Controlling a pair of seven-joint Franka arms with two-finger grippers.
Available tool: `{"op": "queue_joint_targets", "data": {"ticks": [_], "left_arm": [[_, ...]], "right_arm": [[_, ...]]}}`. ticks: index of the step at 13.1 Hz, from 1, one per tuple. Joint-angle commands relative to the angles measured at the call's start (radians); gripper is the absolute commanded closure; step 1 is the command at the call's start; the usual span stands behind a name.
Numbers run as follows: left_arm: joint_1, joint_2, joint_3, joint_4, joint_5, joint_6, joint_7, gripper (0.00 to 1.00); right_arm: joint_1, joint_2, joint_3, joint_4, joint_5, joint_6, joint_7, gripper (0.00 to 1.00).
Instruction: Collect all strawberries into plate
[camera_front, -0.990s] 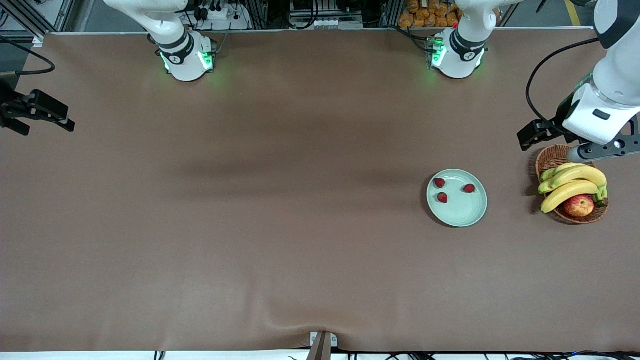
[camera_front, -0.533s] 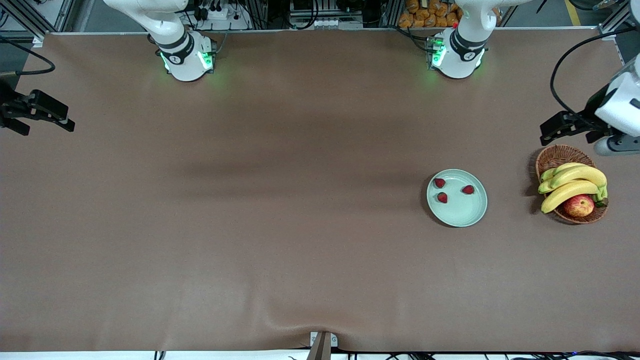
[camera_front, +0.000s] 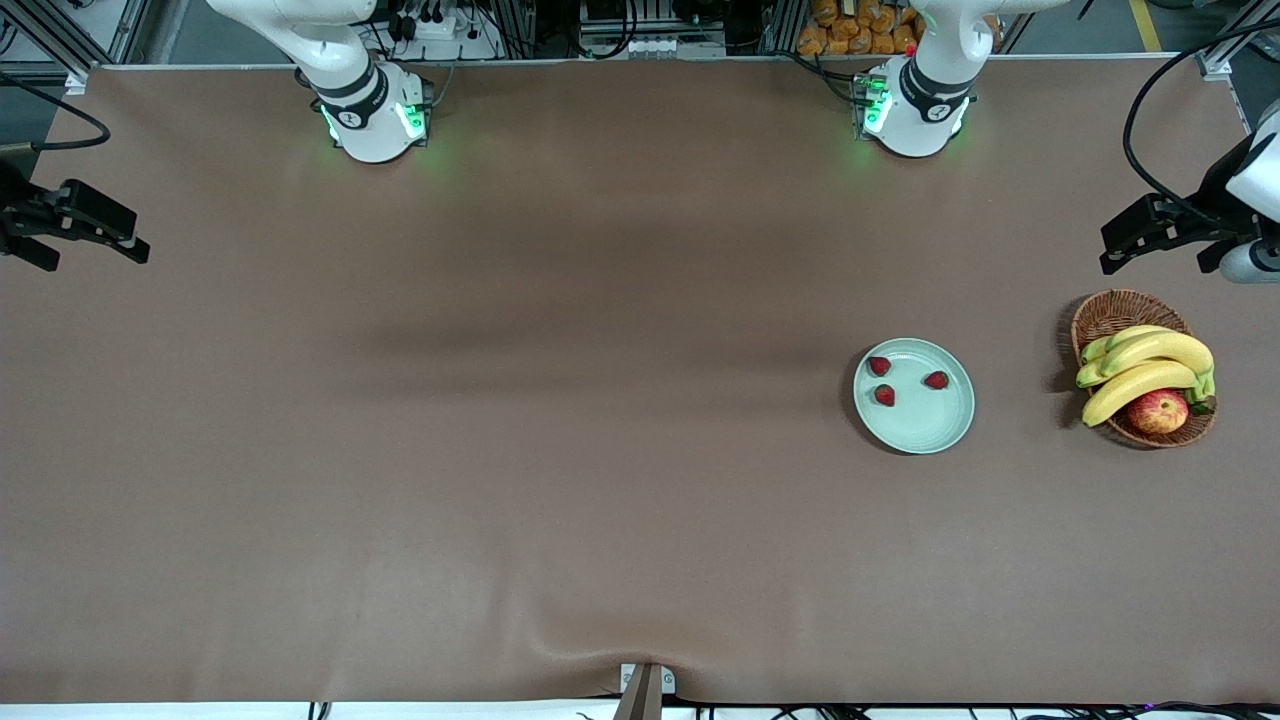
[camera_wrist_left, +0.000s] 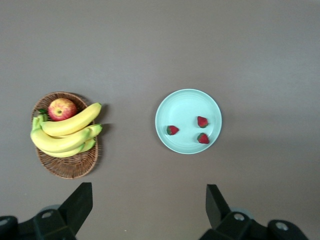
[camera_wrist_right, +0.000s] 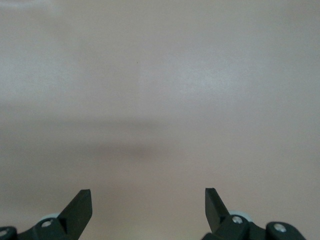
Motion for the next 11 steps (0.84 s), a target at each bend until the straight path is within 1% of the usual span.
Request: {"op": "queue_joint_targets", "data": {"ticks": [1, 7, 9, 11], "left_arm": [[-0.007, -0.018, 0.013, 0.006, -0.045, -0.035, -0.045, 0.0], [-0.002, -0.06, 0.007, -0.017, -0.064, -0.096, -0.078, 0.0], [-0.005, -0.062, -0.001, -0.014, -0.046, -0.112, -0.073, 0.0], [-0.004, -0.061, -0.002, -0.009, 0.017, -0.112, -0.066, 0.0]], "right_arm": [[-0.016, 0.004, 0.01, 0.015, 0.009, -0.012, -0.011, 0.0], [-0.016, 0.004, 0.01, 0.015, 0.009, -0.012, -0.011, 0.0], [-0.016, 0.004, 0.01, 0.015, 0.009, -0.012, -0.011, 0.0], [-0.016, 0.004, 0.01, 0.015, 0.009, -0.012, -0.011, 0.0]]}}
